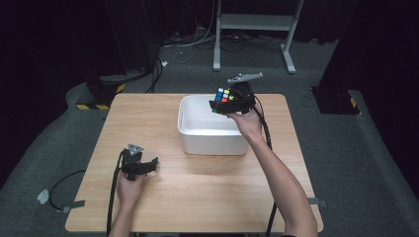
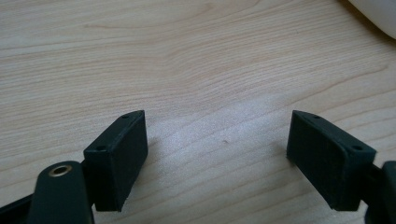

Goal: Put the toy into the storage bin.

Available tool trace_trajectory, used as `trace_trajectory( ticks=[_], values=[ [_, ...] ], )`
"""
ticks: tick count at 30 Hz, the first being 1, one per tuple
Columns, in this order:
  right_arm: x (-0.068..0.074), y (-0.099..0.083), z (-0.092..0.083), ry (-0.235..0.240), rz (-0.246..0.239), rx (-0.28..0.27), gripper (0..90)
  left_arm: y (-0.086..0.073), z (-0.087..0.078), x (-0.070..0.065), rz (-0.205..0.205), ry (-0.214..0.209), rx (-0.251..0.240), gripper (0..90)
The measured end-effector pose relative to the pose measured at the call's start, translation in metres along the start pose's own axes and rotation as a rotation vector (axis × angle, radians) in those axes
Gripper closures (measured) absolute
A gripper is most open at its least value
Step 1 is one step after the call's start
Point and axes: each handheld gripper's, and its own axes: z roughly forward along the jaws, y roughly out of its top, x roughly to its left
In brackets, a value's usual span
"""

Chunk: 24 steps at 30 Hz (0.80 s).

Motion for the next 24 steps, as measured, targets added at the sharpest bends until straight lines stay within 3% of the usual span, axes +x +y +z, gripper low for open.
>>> trace_trajectory(
  ticks=[24],
  values=[
    [-0.011,0.002,0.046,-0.032,0.026,0.081,14.9,0.0,0.0,0.0,-0.007,-0.004,-0.005,20.5]
  ],
)
